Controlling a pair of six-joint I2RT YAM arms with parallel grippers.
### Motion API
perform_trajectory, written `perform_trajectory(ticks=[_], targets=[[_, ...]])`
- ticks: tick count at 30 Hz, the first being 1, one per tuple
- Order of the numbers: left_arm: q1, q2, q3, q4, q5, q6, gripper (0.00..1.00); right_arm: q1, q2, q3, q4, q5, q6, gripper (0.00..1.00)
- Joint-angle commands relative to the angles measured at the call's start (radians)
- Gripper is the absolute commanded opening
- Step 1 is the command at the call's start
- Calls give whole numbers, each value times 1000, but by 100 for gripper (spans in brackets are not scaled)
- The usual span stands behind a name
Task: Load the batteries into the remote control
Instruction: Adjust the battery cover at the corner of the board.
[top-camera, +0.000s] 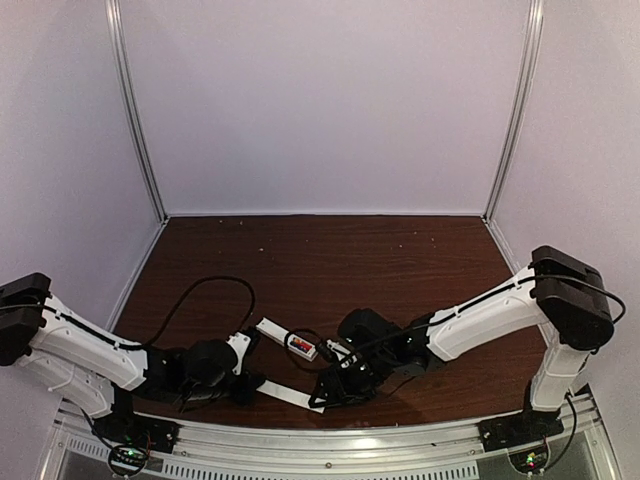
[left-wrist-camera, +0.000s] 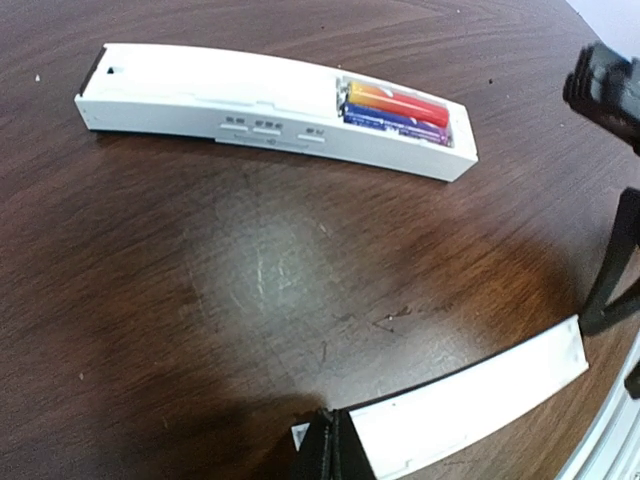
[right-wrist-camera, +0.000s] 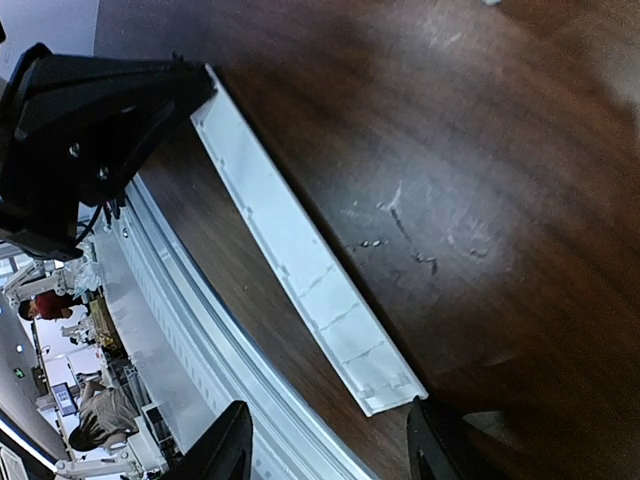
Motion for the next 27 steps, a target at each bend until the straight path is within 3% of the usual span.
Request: perform_trajectory(ticks=[1, 11, 16, 24, 27], targets=[[-5, -23, -23, -74, 44, -30, 0, -30, -6, 10, -106, 115, -59, 54], [-5, -67, 14, -189, 11, -53, 0, -69, -3, 25, -101, 90, -45, 56], [-5, -110, 34, -252, -84, -74, 1, -70, -6, 36, -145, 87, -84, 57], [20, -252, 146, -251, -199, 83, 35, -80, 0, 133, -270, 84, -250, 58], [63, -329, 184, -244, -57, 258, 50, -97, -11, 165, -350, 90, -322, 58]])
